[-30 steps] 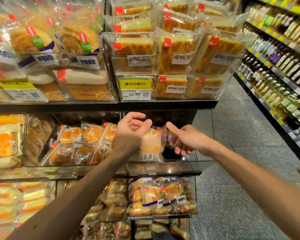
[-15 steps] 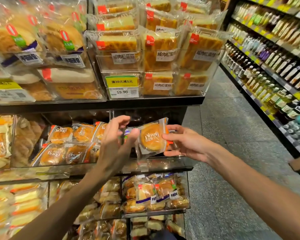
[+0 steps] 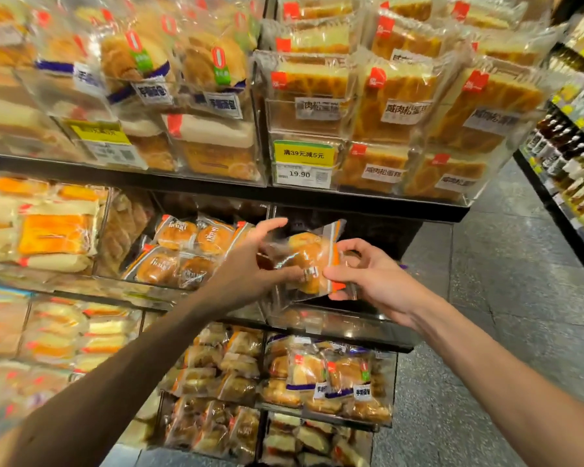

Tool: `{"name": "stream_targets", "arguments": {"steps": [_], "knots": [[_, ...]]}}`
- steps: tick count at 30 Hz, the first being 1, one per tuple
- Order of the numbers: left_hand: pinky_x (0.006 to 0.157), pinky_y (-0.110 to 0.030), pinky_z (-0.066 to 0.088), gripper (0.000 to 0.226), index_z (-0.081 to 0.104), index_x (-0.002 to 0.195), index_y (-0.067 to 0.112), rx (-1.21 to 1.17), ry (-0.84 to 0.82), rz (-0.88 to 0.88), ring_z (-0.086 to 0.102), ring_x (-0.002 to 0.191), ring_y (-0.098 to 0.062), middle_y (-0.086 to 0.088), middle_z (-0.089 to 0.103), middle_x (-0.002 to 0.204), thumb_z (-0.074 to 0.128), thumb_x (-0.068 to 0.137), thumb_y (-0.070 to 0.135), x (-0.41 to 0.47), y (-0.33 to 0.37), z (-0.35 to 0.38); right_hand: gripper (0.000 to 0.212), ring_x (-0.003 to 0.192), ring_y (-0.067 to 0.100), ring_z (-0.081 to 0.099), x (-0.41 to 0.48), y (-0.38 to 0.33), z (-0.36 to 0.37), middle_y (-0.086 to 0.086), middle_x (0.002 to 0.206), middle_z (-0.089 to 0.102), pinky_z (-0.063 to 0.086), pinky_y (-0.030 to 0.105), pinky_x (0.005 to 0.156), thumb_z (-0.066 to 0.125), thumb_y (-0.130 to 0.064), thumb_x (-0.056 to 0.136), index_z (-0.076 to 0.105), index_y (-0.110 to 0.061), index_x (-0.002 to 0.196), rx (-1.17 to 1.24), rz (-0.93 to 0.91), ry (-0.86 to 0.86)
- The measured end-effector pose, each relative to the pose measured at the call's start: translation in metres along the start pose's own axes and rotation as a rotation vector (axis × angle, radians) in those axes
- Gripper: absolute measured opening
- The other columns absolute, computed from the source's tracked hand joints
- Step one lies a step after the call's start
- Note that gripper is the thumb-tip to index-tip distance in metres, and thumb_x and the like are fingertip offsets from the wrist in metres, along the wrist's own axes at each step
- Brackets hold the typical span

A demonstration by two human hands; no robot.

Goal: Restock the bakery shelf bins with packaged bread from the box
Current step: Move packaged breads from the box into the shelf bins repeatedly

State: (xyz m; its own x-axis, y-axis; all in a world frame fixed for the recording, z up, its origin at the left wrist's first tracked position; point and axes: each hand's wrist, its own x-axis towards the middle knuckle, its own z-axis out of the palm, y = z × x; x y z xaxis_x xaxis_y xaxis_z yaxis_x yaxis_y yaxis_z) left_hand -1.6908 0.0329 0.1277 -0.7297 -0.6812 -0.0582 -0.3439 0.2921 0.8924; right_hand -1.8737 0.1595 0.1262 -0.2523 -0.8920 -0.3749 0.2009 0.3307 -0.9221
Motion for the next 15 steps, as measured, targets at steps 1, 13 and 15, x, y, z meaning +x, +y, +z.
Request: {"name": "stream_targets", "arguments": {"steps": [1,13,15], "knots": [[0.073,-0.019,0.056,0.076,0.042,0.141,0.039,0.012,-0.031,-0.034,0.063,0.099,-0.011,0.006,0.059,0.112,0.081,0.076,0.031,-0.004,-0.003,-0.012,0.043,0.082,0.020,0.070,0.002,-0.002,0.008,0.012,0.097,0.074,0.060,0.032,0.073,0.073,-0.005,0.086,0.053,-0.010,0.123,-0.031,-0.012,-0.030],[0.081,-0.033,0.053,0.043,0.065,0.088,0.015,-0.222,-0.195,-0.082,0.061,0.075,-0.004,0.010,0.066,0.075,0.086,0.061,0.041,-0.008,-0.073,-0.138,0.026,0.073,0.001,0.057,0.057,-0.021,0.155,-0.008,0.083,0.066,0.041,0.013,0.063,0.076,-0.020,0.085,0.069,-0.017,0.110,-0.304,-0.129,0.067],[0.090,-0.035,0.055,0.041,0.065,0.093,0.021,-0.367,-0.128,-0.183,0.069,0.081,-0.003,0.006,0.073,0.089,0.078,0.059,0.039,-0.008,-0.090,-0.158,0.048,0.085,0.010,0.064,0.068,-0.018,0.183,-0.002,0.098,0.071,0.051,0.018,0.065,0.079,-0.036,0.076,0.065,-0.013,0.117,-0.143,-0.095,0.131]]}}
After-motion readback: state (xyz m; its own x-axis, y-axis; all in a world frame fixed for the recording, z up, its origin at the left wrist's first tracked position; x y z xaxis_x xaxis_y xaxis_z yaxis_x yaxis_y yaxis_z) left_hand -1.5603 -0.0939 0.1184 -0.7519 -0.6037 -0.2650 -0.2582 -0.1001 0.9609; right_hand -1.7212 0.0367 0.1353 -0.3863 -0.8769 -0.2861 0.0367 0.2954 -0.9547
